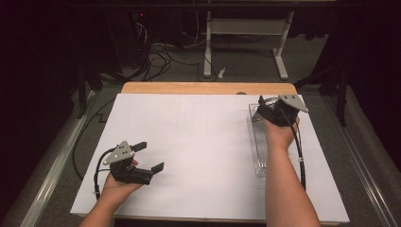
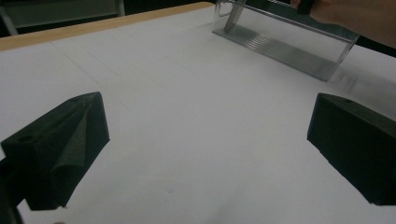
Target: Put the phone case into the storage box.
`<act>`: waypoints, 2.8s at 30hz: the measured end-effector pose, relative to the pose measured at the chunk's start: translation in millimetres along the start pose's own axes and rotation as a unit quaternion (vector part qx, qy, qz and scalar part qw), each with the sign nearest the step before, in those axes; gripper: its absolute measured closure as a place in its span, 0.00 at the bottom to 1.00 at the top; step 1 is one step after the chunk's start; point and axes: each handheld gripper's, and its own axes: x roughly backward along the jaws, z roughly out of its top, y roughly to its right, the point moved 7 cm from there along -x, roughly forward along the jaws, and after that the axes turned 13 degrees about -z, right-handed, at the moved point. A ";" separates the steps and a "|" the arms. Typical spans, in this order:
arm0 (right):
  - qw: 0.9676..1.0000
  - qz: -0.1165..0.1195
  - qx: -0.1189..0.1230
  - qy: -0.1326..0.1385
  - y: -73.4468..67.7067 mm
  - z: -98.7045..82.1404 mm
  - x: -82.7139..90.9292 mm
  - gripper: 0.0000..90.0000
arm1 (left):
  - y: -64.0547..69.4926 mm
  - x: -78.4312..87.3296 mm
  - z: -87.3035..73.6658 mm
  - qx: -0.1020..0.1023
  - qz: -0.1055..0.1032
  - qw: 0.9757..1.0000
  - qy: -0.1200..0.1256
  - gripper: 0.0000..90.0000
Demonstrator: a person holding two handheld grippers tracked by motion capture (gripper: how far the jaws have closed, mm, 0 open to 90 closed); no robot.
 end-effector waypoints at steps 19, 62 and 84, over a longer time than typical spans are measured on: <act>0.999 -0.032 -0.021 -0.002 -7.0 6.1 -12.1 0.15 | 1.1 -1.3 -3.4 -0.001 -0.004 1.000 -0.009 0.00; 1.000 -0.022 0.021 -0.003 -21.3 7.9 -31.6 0.12 | 0.3 -3.2 -6.1 0.000 -0.008 1.000 -0.017 0.00; 0.999 -0.005 0.030 -0.032 -21.6 8.9 -45.6 0.07 | -1.6 -4.6 -7.7 0.003 -0.010 1.000 -0.022 0.01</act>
